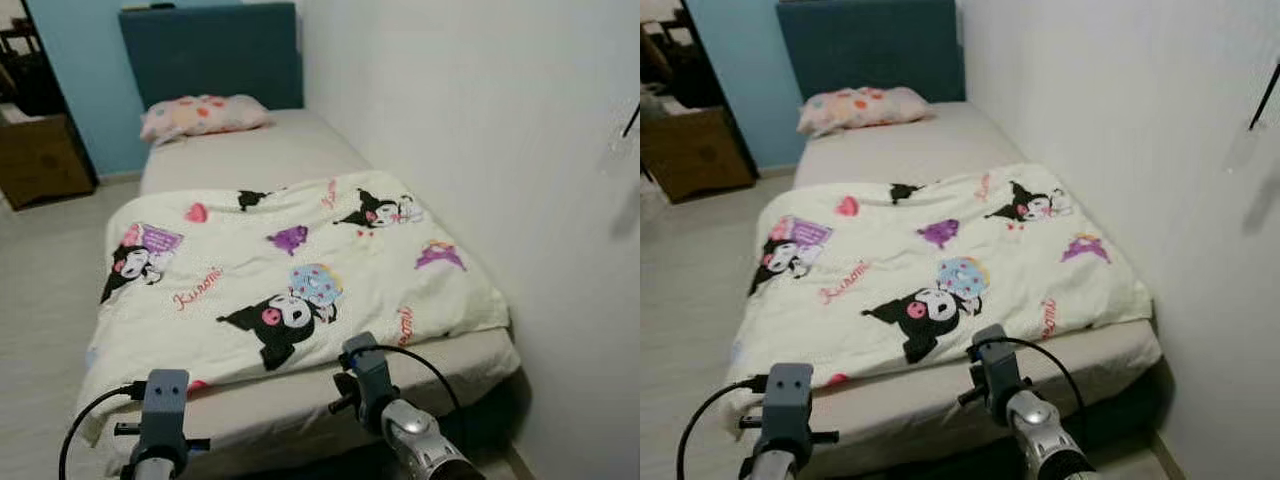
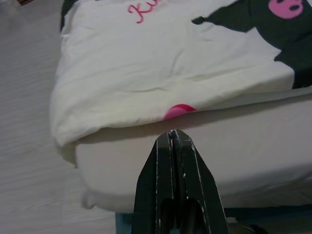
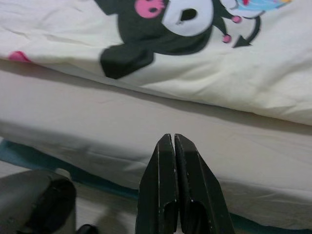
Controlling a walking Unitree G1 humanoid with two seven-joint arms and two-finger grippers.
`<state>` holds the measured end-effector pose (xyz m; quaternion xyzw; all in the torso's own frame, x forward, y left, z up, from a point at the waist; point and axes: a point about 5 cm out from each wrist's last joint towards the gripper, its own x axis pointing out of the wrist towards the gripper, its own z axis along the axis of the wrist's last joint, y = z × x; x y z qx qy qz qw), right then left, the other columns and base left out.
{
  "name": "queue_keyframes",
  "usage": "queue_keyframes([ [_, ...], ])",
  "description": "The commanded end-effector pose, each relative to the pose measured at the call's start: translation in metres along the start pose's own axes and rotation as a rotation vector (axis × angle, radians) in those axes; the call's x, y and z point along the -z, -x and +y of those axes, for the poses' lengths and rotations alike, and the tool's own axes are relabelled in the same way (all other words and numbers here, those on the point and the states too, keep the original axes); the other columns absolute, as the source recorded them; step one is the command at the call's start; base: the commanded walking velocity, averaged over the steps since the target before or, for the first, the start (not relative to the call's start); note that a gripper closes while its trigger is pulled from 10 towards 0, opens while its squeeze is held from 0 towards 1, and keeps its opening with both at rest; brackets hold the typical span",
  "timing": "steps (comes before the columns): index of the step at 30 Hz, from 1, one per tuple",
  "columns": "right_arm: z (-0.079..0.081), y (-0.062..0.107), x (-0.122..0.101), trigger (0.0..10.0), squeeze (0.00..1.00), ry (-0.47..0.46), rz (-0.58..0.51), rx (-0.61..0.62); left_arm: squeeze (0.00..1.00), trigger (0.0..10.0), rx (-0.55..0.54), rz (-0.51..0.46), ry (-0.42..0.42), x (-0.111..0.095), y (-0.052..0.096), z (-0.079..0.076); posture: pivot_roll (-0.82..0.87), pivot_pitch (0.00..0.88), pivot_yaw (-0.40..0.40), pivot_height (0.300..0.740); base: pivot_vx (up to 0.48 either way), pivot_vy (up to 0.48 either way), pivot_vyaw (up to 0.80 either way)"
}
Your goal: Clean up the room
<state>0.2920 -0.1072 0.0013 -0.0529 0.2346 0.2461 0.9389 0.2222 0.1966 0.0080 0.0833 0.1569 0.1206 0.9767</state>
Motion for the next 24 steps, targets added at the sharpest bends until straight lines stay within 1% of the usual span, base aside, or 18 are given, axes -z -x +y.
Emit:
queue_keyframes([
  [1,0.001,-0.002,-0.002,10.0,0.0,0.007,0.016,-0.014,0.0,10.0,-0.009,0.034,-0.045,0.007,0.001,0.005,-0.06,0.0,-0.014,0.565,0.0,0.0,0.0],
  [2,0.002,-0.003,-0.003,10.0,0.0,0.012,0.015,-0.019,0.0,10.0,-0.011,0.036,-0.062,0.008,0.001,0.006,-0.06,0.0,-0.019,0.56,0.0,0.0,0.0],
  [4,0.002,-0.003,-0.003,10.0,0.0,0.012,0.015,-0.019,0.0,10.0,-0.011,0.036,-0.062,0.008,0.001,0.006,-0.06,0.0,-0.019,0.56,0.0,0.0,0.0],
  [6,0.002,-0.005,-0.007,10.0,0.0,0.023,0.011,-0.029,0.0,10.0,-0.021,0.049,-0.092,0.009,-0.002,0.012,-0.05,0.0,-0.025,0.55,0.0,0.0,0.0],
  [7,0.002,-0.005,-0.007,10.0,0.0,0.023,0.011,-0.029,0.0,10.0,-0.021,0.049,-0.092,0.009,-0.002,0.012,-0.05,0.0,-0.025,0.55,0.0,0.0,0.0],
  [9,0.004,-0.006,-0.012,10.0,0.0,0.038,0.003,-0.04,0.0,10.0,-0.022,0.057,-0.136,0.008,-0.006,0.018,-0.05,0.003,-0.031,0.541,0.0,0.0,0.0],
  [10,0.004,-0.006,-0.012,10.0,0.0,0.038,0.003,-0.04,0.0,10.0,-0.022,0.057,-0.136,0.008,-0.006,0.018,-0.05,0.003,-0.031,0.541,0.0,0.0,0.0],
  [11,0.004,-0.008,-0.014,10.0,0.0,0.055,0.003,-0.043,0.0,10.0,-0.018,0.054,-0.17,0.007,-0.008,0.021,-0.05,0.012,-0.034,0.541,0.0,0.0,0.0],
  [12,0.004,-0.008,-0.014,10.0,0.0,0.055,0.003,-0.043,0.0,10.0,-0.018,0.054,-0.17,0.007,-0.008,0.021,-0.05,0.012,-0.034,0.541,0.0,0.0,0.0],
  [14,0.006,-0.011,-0.022,10.0,0.0,0.095,-0.004,-0.054,0.0,10.0,0.006,0.038,-0.275,0.003,-0.013,0.028,-0.05,0.053,-0.039,0.541,0.0,0.0,0.0],
  [16,0.006,-0.011,-0.022,10.0,0.0,0.095,-0.004,-0.054,0.0,10.0,0.006,0.038,-0.275,0.003,-0.013,0.028,-0.05,0.053,-0.039,0.541,0.0,0.0,0.0],
  [17,0.007,-0.012,-0.027,10.0,0.0,0.115,-0.01,-0.061,0.0,10.0,0.028,0.024,-0.34,0.001,-0.015,0.031,-0.05,0.053,-0.039,0.541,0.0,0.0,0.0],
  [18,0.008,-0.014,-0.033,10.0,0.0,0.15,-0.021,-0.079,0.2,10.0,0.053,0.003,-0.422,-0.003,-0.018,0.035,-0.05,0.085,-0.038,0.541,0.0,0.0,0.0],
  [20,0.008,-0.014,-0.033,10.0,0.0,0.15,-0.021,-0.079,0.2,10.0,0.053,0.003,-0.422,-0.003,-0.018,0.035,-0.05,0.085,-0.038,0.541,0.0,0.0,0.0],
  [21,0.011,-0.016,-0.039,10.0,0.0,0.183,-0.03,-0.096,1.0,10.0,0.073,-0.015,-0.501,-0.005,-0.02,0.04,-0.06,0.093,-0.037,0.541,0.0,0.0,0.0],
  [22,0.011,-0.016,-0.039,10.0,0.0,0.183,-0.03,-0.096,1.0,10.0,0.073,-0.015,-0.501,-0.005,-0.02,0.04,-0.06,0.093,-0.037,0.541,0.0,0.0,0.0],
  [23,0.013,-0.018,-0.045,10.0,0.0,0.216,-0.038,-0.112,1.0,10.0,0.096,-0.026,-0.579,-0.006,-0.023,0.044,-0.06,0.116,-0.04,0.541,0.0,0.0,0.0],
  [24,0.013,-0.018,-0.045,10.0,0.0,0.216,-0.038,-0.112,1.0,10.0,0.096,-0.026,-0.579,-0.006,-0.023,0.044,-0.06,0.116,-0.04,0.541,0.0,0.0,0.0],
])
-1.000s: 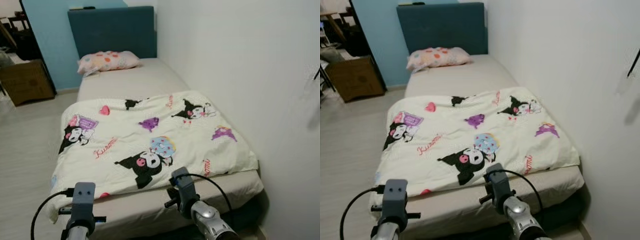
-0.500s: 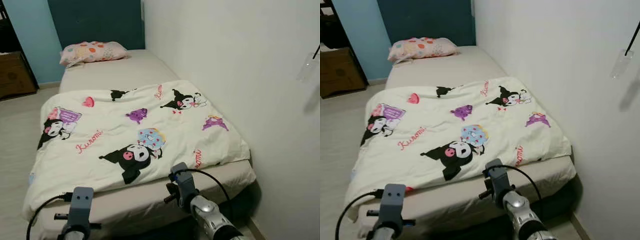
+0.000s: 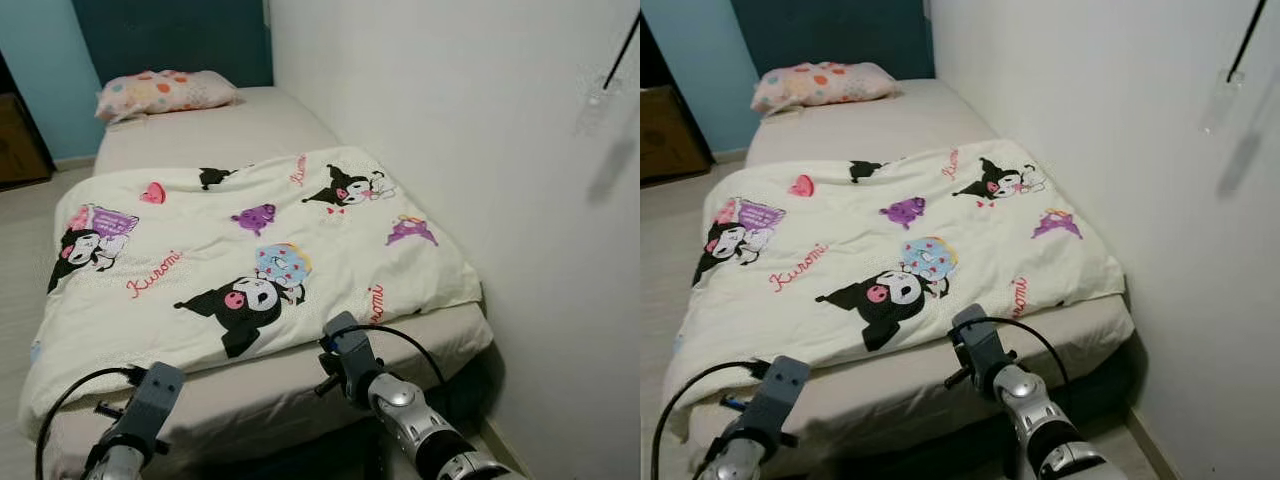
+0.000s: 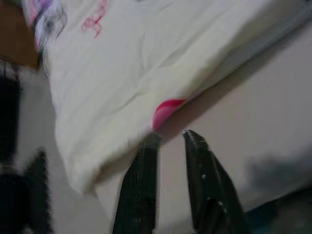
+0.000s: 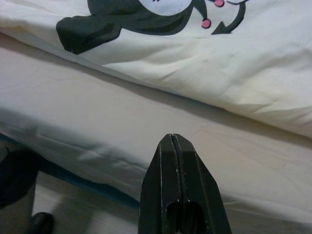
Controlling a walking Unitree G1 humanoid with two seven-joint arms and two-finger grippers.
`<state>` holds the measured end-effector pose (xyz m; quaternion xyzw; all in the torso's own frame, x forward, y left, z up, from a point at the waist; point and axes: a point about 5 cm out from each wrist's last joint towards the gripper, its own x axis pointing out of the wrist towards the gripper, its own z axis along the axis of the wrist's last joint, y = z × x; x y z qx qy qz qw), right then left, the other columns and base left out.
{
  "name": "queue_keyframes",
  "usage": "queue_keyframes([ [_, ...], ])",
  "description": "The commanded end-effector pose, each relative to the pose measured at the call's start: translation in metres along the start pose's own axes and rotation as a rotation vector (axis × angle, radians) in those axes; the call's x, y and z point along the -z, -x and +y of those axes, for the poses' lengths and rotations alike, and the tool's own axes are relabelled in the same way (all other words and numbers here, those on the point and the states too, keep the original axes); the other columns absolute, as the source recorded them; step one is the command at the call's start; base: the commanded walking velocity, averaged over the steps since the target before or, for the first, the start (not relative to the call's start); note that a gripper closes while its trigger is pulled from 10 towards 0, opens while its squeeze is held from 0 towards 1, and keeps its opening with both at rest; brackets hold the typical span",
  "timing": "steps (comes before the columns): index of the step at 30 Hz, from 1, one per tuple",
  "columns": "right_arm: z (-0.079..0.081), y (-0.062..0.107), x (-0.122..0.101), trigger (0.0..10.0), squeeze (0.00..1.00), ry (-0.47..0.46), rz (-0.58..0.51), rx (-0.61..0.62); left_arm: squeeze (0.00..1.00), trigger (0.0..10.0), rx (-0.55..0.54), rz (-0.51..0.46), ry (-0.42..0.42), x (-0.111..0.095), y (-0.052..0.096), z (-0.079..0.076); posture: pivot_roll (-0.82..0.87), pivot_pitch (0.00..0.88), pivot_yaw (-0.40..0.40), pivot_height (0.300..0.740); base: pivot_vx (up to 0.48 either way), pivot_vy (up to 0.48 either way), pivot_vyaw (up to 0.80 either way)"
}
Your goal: Clean up the room
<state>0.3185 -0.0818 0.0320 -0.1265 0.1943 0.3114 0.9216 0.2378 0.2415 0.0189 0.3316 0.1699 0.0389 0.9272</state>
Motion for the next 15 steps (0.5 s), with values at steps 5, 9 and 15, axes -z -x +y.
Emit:
queue_keyframes([
  [5,0.003,-0.007,-0.019,10.0,0.0,0.076,-0.02,-0.046,1.0,10.0,0.055,0.009,-0.28,0.01,-0.011,0.016,-0.07,0.15,-0.049,0.541,0.0,0.0,0.0],
  [9,0.005,-0.01,-0.026,10.0,0.0,0.09,-0.03,-0.058,1.0,10.0,0.054,0.029,-0.323,0.012,-0.017,0.028,-0.08,0.153,-0.05,0.541,0.0,0.0,0.0],
  [15,0.006,-0.011,-0.03,10.0,0.0,0.097,-0.038,-0.065,1.0,10.0,0.056,0.07,-0.37,0.018,-0.018,0.037,-0.08,0.15,-0.051,0.541,0.0,0.0,0.0],
])
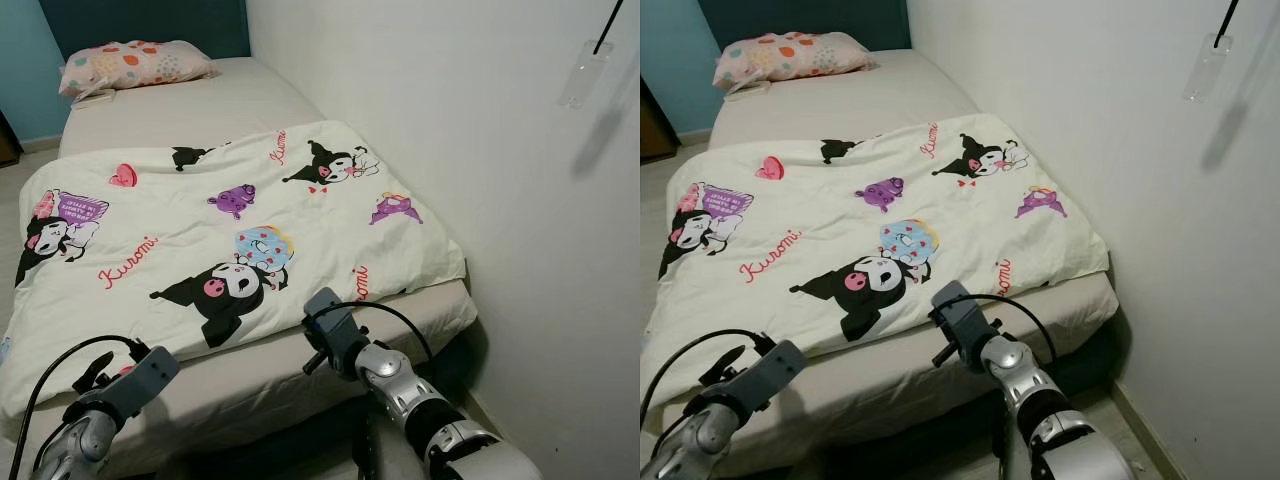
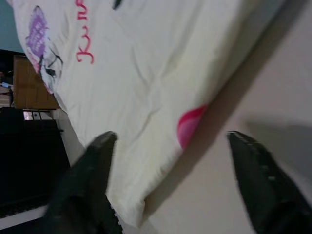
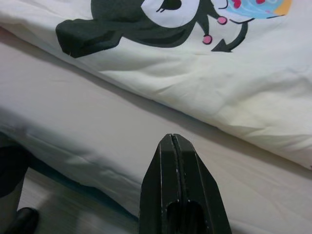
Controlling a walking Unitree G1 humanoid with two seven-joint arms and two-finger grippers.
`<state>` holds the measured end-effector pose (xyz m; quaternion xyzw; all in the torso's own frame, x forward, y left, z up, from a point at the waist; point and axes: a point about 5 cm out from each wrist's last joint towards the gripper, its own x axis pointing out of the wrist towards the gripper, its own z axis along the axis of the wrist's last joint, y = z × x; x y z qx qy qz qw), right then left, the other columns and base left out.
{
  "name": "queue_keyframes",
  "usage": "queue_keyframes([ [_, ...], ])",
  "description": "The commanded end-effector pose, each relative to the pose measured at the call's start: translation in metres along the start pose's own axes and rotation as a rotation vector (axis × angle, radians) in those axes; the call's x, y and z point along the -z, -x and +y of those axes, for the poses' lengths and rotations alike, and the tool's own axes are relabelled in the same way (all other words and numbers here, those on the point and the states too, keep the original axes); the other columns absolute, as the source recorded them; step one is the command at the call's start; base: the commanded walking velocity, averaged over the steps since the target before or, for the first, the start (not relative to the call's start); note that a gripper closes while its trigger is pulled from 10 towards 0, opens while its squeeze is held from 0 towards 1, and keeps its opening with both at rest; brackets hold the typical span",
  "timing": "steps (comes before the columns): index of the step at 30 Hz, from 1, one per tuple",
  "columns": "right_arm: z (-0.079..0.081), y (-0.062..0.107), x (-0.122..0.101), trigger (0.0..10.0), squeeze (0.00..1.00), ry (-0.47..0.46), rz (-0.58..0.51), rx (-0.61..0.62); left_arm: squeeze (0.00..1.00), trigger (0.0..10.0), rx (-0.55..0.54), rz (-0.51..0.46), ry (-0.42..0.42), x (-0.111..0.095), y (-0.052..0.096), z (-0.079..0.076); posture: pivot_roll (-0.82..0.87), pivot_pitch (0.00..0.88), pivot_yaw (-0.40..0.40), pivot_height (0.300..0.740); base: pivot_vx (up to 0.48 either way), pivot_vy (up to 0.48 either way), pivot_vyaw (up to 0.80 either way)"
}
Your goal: Clean up the room
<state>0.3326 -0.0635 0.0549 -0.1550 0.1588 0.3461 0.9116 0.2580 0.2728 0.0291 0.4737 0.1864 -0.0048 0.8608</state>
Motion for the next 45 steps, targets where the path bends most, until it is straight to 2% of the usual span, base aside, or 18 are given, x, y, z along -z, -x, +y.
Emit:
queue_keyframes([
  [1,0.003,-0.001,0.001,10.0,0.0,0.005,0.014,-0.016,1.0,10.0,0.026,0.054,-0.044,0.014,0.004,0.001,-0.08,0.15,-0.051,0.541,0.0,0.0,0.0],
  [2,0.002,-0.001,0.0,10.0,0.0,0.0,0.013,-0.016,0.41,10.0,0.047,0.064,-0.06,0.018,0.004,0.0,-0.08,0.148,-0.051,0.541,0.0,0.0,0.0],
  [3,0.002,-0.001,0.0,10.0,0.0,-0.003,0.012,-0.016,0.22,10.0,0.067,0.068,-0.073,0.02,0.004,-0.002,-0.08,0.149,-0.051,0.541,0.0,0.0,0.0],
  [4,0.002,-0.001,0.0,10.0,0.0,-0.003,0.012,-0.016,0.22,10.0,0.067,0.068,-0.073,0.02,0.004,-0.002,-0.08,0.149,-0.051,0.541,0.0,0.0,0.0],
  [5,0.002,-0.001,0.0,10.0,0.0,-0.005,0.012,-0.017,0.01,10.0,0.099,0.067,-0.097,0.021,0.005,-0.004,-0.08,0.15,-0.053,0.541,0.0,0.0,0.0],
  [9,0.001,-0.001,0.0,10.0,0.0,-0.005,0.015,-0.02,0.07,10.0,0.177,0.05,-0.153,0.023,0.003,-0.009,-0.08,0.149,-0.054,0.541,0.0,0.0,0.0],
  [10,0.0,-0.001,0.001,10.0,0.0,-0.002,0.019,-0.02,0.78,10.0,0.197,0.046,-0.156,0.023,0.003,-0.01,-0.08,0.149,-0.054,0.541,0.0,0.0,0.0],
  [11,0.0,-0.001,0.001,10.0,0.0,0.002,0.022,-0.021,1.0,10.0,0.214,0.041,-0.168,0.022,0.002,-0.01,-0.08,0.155,-0.056,0.541,0.0,0.0,0.0],
  [18,-0.002,0.001,0.001,10.0,0.0,0.022,0.018,-0.024,1.0,10.0,0.186,0.04,-0.37,0.021,-0.009,-0.001,-0.1,0.19,-0.05,0.541,0.0,0.0,0.0],
  [22,-0.001,0.001,0.001,10.0,0.0,0.016,0.012,-0.023,1.0,10.0,0.144,0.04,-0.401,0.02,-0.011,0.004,-0.11,0.204,-0.05,0.541,0.0,0.0,0.0],
  [23,-0.001,0.001,0.001,10.0,0.0,0.009,0.005,-0.026,0.99,10.0,0.115,0.046,-0.424,0.02,-0.014,0.009,-0.11,0.216,-0.05,0.541,0.0,0.0,0.0],
  [24,0.0,0.001,0.001,10.0,0.0,0.004,-0.001,-0.03,0.8,10.0,0.095,0.051,-0.445,0.02,-0.015,0.012,-0.12,0.226,-0.05,0.541,0.0,0.0,0.0],
  [26,0.0,0.002,0.001,10.0,0.0,0.001,-0.004,-0.033,0.8,10.0,0.084,0.055,-0.457,0.02,-0.016,0.013,-0.12,0.226,-0.05,0.541,0.0,0.0,0.0],
  [27,0.001,0.002,0.001,10.0,0.0,0.004,-0.007,-0.04,0.44,10.0,0.074,0.066,-0.482,0.022,-0.017,0.016,-0.13,0.246,-0.054,0.541,0.0,0.0,0.0],
  [29,0.002,0.002,0.001,10.0,0.0,0.006,-0.008,-0.045,0.44,10.0,0.068,0.073,-0.499,0.024,-0.017,0.018,-0.13,0.246,-0.054,0.541,0.0,0.0,0.0],
  [31,0.003,0.002,0.0,10.0,0.0,0.016,-0.014,-0.055,0.08,10.0,0.069,0.1,-0.543,0.03,-0.017,0.021,-0.15,0.268,-0.053,0.541,0.0,0.0,0.0],
  [40,0.004,0.003,-0.004,10.0,0.0,0.025,-0.04,-0.076,0.0,10.0,0.104,0.15,-0.629,0.042,-0.015,0.024,-0.2,0.302,-0.054,0.541,0.0,0.0,0.0],
  [45,0.003,0.006,-0.012,10.0,0.0,0.035,-0.088,-0.082,0.0,10.0,0.038,0.158,-0.703,0.042,-0.018,0.043,-0.25,0.327,-0.054,0.541,0.0,0.0,0.0],
])
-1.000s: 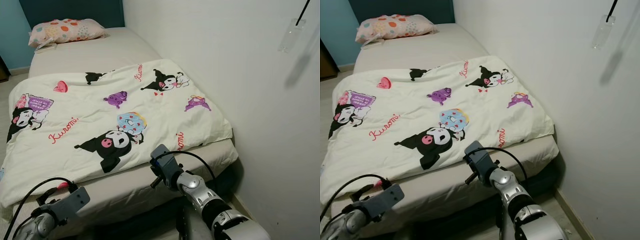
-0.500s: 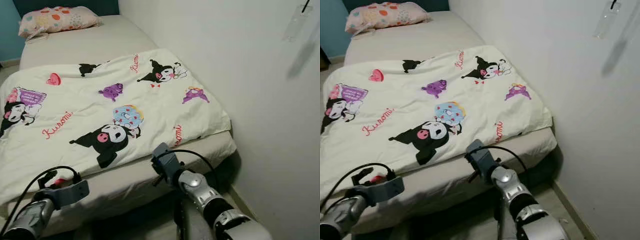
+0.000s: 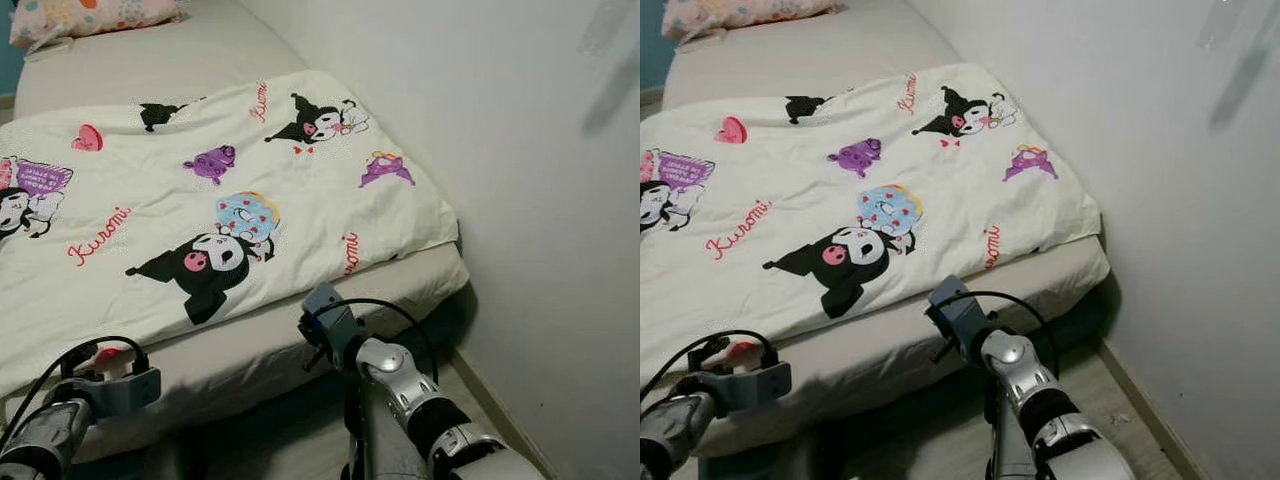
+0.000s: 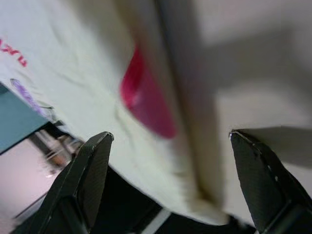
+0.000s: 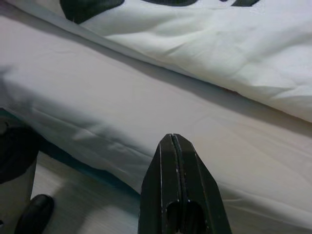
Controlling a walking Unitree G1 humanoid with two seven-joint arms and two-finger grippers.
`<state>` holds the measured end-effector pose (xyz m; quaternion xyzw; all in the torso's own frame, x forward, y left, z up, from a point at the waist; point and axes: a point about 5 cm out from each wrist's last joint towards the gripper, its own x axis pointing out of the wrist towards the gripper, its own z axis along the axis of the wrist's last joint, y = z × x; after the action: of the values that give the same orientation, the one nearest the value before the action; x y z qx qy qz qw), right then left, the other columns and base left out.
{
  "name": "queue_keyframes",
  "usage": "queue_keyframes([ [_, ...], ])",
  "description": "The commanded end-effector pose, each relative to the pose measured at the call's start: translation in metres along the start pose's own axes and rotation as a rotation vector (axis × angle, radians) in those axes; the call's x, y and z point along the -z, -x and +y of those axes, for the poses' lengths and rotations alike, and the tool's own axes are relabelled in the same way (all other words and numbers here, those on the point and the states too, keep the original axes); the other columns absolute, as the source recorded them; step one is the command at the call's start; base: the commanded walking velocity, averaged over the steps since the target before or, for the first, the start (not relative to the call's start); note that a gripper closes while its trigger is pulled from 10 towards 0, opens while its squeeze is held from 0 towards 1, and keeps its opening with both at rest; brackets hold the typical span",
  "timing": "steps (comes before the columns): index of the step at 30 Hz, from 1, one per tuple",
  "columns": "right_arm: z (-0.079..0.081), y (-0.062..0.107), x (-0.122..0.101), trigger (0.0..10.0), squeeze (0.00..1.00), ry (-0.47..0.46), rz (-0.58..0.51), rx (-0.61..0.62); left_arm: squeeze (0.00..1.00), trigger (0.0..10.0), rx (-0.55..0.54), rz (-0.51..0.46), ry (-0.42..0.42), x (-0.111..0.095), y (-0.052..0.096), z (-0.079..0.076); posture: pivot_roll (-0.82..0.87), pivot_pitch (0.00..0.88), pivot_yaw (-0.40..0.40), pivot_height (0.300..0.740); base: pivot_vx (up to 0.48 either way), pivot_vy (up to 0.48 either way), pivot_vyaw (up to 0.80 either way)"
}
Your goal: Clean up the room
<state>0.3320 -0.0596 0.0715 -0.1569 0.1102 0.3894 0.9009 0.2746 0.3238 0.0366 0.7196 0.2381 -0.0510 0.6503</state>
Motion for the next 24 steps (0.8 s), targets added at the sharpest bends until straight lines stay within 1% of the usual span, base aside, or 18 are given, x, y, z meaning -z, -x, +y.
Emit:
queue_keyframes([
  [1,0.003,0.002,0.004,10.0,0.0,-0.021,0.008,-0.011,0.0,10.0,0.005,0.029,-0.051,0.011,0.002,-0.002,-0.25,0.327,-0.054,0.541,0.0,0.0,0.0],
  [3,0.002,0.003,-0.003,10.0,0.0,-0.014,-0.023,-0.012,0.0,10.0,-0.036,0.052,-0.071,0.018,0.0,0.009,-0.27,0.345,-0.056,0.541,0.0,0.0,0.0],
  [5,0.003,0.002,-0.01,10.0,0.0,0.005,-0.049,-0.019,0.0,10.0,-0.076,0.074,-0.068,0.023,-0.002,0.02,-0.28,0.352,-0.054,0.541,0.0,0.0,0.0],
  [7,0.003,0.002,-0.01,10.0,0.0,0.005,-0.049,-0.019,0.0,10.0,-0.076,0.074,-0.068,0.023,-0.002,0.02,-0.28,0.352,-0.054,0.541,0.0,0.0,0.0],
  [8,0.005,0.003,-0.013,10.0,0.0,0.027,-0.061,-0.028,0.0,10.0,-0.094,0.091,-0.053,0.026,-0.004,0.028,-0.3,0.358,-0.052,0.541,0.0,0.0,0.0],
  [11,0.007,0.004,-0.016,10.0,0.0,0.048,-0.067,-0.041,0.0,10.0,-0.095,0.105,-0.048,0.027,-0.005,0.032,-0.31,0.361,-0.052,0.541,0.0,0.0,0.0],
  [13,0.009,0.005,-0.016,10.0,0.0,0.057,-0.069,-0.048,0.0,10.0,-0.088,0.112,-0.045,0.028,-0.005,0.033,-0.32,0.364,-0.051,0.541,0.0,0.0,0.0],
  [15,0.01,0.008,-0.015,10.0,0.0,0.068,-0.065,-0.056,0.0,10.0,-0.064,0.123,-0.041,0.029,-0.005,0.031,-0.32,0.364,-0.052,0.541,0.0,0.0,0.0],
  [16,0.011,0.01,-0.015,10.0,0.0,0.076,-0.063,-0.06,0.0,10.0,-0.044,0.13,-0.025,0.029,-0.005,0.028,-0.33,0.367,-0.054,0.541,0.0,0.0,0.0],
  [18,0.011,0.01,-0.015,10.0,0.0,0.076,-0.063,-0.06,0.0,10.0,-0.044,0.13,-0.025,0.029,-0.005,0.028,-0.33,0.367,-0.054,0.541,0.0,0.0,0.0],
  [19,0.01,0.011,-0.015,10.0,0.0,0.08,-0.061,-0.062,0.0,10.0,-0.019,0.14,-0.003,0.03,-0.004,0.024,-0.33,0.368,-0.056,0.541,0.0,0.0,0.0],
  [20,0.01,0.014,-0.014,10.0,0.0,0.089,-0.055,-0.069,0.0,10.0,0.048,0.151,0.046,0.03,-0.002,0.013,-0.33,0.374,-0.057,0.541,0.0,0.0,0.0],
  [21,0.01,0.014,-0.014,10.0,0.0,0.089,-0.055,-0.069,0.0,10.0,0.048,0.151,0.046,0.03,-0.002,0.013,-0.33,0.374,-0.057,0.541,0.0,0.0,0.0],
  [23,0.01,0.014,-0.014,10.0,0.0,0.092,-0.052,-0.07,0.0,10.0,0.086,0.159,0.069,0.029,0.0,0.006,-0.33,0.377,-0.06,0.541,0.0,0.0,0.0],
  [24,0.01,0.014,-0.014,10.0,0.0,0.092,-0.052,-0.07,0.0,10.0,0.086,0.159,0.069,0.029,0.0,0.006,-0.33,0.377,-0.06,0.541,0.0,0.0,0.0],
])
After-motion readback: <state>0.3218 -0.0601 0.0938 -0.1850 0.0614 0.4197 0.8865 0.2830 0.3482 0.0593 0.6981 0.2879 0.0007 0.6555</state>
